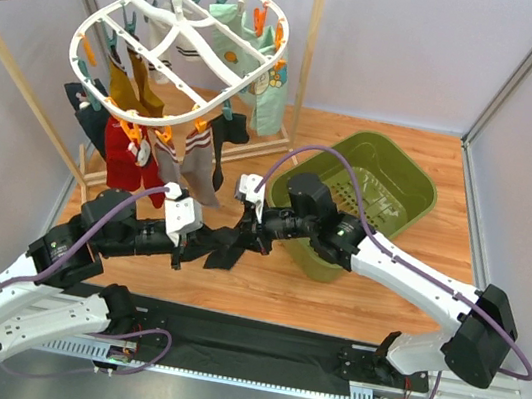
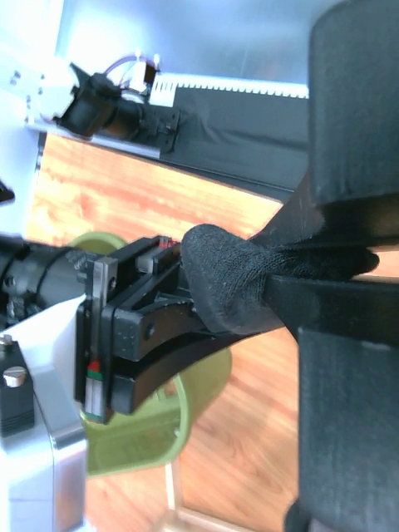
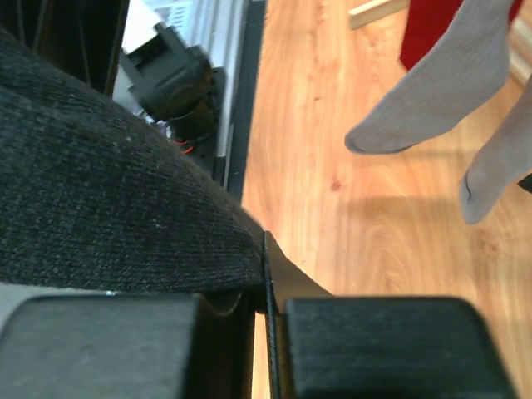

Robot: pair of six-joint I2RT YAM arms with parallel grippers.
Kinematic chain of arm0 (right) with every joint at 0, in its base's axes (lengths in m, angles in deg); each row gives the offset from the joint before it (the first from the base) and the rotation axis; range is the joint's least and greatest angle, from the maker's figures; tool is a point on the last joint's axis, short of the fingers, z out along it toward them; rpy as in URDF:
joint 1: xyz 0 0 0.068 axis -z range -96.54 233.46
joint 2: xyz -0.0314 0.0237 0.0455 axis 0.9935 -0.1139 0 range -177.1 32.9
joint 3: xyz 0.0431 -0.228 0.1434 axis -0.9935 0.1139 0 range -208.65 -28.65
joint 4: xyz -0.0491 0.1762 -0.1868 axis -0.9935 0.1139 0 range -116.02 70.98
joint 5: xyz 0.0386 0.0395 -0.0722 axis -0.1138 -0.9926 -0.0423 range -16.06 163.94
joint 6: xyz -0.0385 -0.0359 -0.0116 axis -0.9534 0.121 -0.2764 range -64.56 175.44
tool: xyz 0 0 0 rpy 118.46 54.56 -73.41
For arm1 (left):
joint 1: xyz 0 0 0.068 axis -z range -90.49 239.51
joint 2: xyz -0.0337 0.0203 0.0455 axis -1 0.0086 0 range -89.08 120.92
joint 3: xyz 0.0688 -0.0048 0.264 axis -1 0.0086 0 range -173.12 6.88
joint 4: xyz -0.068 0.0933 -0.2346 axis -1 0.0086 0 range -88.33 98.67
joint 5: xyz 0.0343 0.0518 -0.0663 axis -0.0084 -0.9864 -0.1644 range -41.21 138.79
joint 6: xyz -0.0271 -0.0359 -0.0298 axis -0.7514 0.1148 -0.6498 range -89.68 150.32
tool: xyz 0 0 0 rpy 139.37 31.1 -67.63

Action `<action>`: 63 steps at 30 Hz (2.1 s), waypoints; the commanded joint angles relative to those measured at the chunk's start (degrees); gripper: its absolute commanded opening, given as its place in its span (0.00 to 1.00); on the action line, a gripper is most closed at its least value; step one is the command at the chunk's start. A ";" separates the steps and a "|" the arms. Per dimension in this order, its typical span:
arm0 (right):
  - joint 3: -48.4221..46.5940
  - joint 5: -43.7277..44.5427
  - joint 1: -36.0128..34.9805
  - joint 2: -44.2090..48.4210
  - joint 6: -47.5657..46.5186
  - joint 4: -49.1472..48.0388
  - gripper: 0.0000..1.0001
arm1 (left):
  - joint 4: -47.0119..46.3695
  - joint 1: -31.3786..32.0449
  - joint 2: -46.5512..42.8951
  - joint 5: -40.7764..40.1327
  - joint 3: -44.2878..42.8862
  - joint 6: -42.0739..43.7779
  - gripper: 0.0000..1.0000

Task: Remove the socks clipped to the hanger

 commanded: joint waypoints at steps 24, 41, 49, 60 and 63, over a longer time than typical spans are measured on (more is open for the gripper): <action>-7.75 55.66 32.88 -0.19 24.28 30.29 0.49 | -2.95 -0.46 -8.24 -39.95 1.40 -2.04 0.78; -9.60 15.68 26.30 -6.17 21.46 -13.80 0.70 | -4.54 -0.73 -11.76 -46.55 2.81 -2.13 0.82; -14.01 15.31 15.75 -11.02 17.68 -11.96 0.68 | -4.80 -0.73 -12.55 -46.99 2.98 -2.04 0.82; -12.08 16.62 10.83 -10.32 17.24 -12.75 0.60 | -4.89 -0.99 -12.11 -46.38 3.07 -2.04 0.82; -11.99 16.98 10.30 -10.50 17.41 -12.84 0.54 | -4.80 -1.08 -12.20 -46.37 2.98 -2.04 0.82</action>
